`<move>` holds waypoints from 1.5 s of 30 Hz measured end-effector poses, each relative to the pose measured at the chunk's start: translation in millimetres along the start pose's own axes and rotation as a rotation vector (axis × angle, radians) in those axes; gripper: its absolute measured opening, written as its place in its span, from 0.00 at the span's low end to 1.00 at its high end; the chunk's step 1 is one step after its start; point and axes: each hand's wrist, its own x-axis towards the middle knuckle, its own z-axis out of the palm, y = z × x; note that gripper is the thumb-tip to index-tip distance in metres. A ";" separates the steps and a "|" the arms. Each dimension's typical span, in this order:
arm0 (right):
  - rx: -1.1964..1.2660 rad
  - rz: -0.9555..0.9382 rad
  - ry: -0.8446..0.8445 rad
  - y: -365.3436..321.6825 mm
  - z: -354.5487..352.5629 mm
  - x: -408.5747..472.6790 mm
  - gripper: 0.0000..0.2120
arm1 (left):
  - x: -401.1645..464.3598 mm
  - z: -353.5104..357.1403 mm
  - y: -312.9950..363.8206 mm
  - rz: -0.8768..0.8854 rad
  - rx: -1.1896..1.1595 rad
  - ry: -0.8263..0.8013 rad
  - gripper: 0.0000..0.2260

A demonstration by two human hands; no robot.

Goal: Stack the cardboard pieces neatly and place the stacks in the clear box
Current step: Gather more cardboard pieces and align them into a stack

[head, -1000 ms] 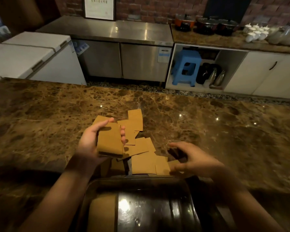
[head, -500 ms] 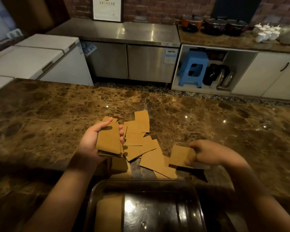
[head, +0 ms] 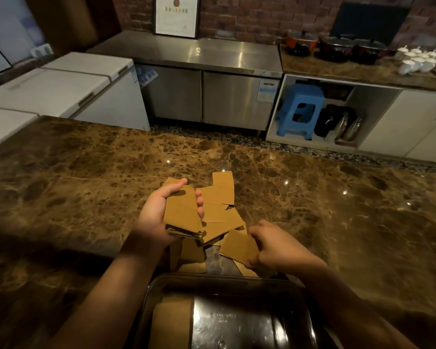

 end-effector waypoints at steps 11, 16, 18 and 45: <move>1.195 0.122 0.216 4.3 -59.5 -37.8 0.20 | -2.1 30.4 -14.3 0.079 -0.013 -0.029 0.23; 1.557 0.032 0.145 -20.5 -70.0 -45.3 0.14 | -12.1 58.0 -30.6 0.154 0.113 -0.093 0.23; 1.621 0.033 0.162 -30.4 -73.0 -46.3 0.14 | -15.6 66.0 -31.4 0.181 0.225 -0.077 0.22; -0.028 -0.749 0.623 -27.2 -74.5 -51.9 0.21 | -30.1 57.0 -19.7 0.182 -0.111 -0.489 0.11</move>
